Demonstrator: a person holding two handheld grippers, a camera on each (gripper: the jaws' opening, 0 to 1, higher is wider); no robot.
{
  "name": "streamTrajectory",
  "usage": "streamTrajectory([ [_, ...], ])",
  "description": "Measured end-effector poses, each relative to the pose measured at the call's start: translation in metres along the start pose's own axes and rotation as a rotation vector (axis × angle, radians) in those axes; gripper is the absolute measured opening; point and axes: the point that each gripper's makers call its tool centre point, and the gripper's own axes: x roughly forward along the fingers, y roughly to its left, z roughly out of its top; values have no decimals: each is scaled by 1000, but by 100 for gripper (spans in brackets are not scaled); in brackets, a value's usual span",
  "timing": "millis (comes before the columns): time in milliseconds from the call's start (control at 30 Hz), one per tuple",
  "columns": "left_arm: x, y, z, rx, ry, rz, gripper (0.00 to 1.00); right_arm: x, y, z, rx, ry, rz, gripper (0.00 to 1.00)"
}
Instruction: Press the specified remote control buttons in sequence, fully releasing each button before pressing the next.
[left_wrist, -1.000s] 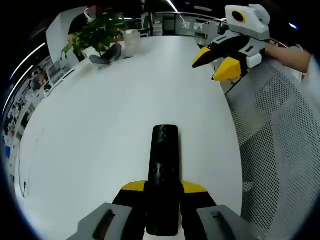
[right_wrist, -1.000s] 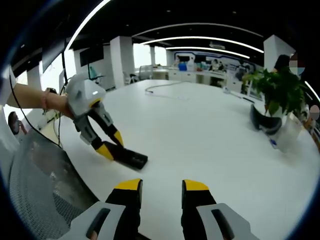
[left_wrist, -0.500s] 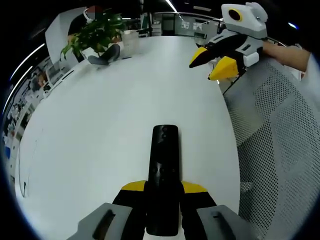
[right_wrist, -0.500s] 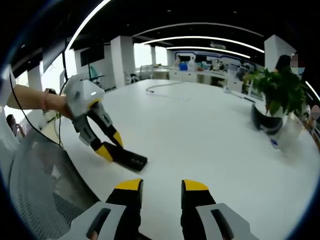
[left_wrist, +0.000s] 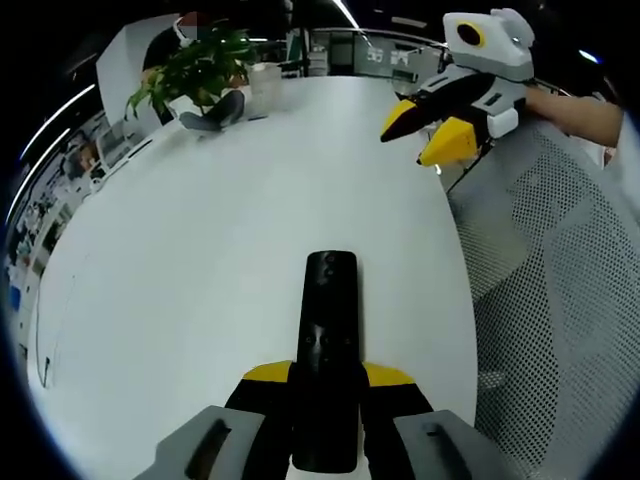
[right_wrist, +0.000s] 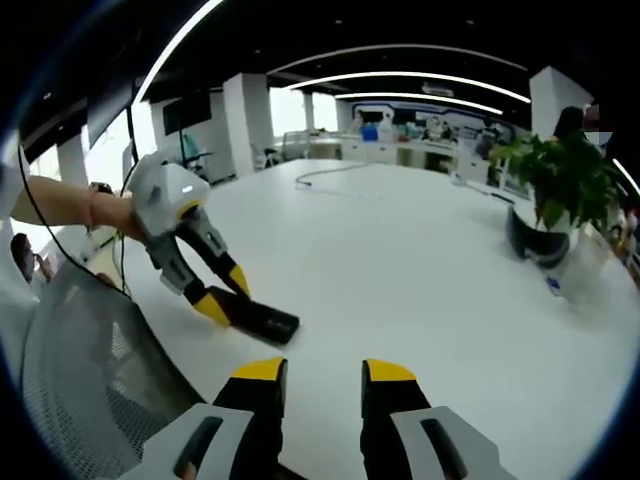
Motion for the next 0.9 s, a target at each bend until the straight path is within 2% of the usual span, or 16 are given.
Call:
streamTrajectory([
  [433, 0, -4, 0, -1, 1, 2, 24, 2, 9, -3, -28, 23, 39, 24],
  [667, -2, -14, -1, 54, -2, -36, 24, 3, 13, -5, -44, 39, 57, 24],
  [767, -4, -14, -2, 73, -34, -56, 24, 4, 14, -6, -46, 44, 63, 24],
  [900, -8, -16, -9, 73, -35, -55, 25, 4, 15, -8, -48, 51, 69, 24],
])
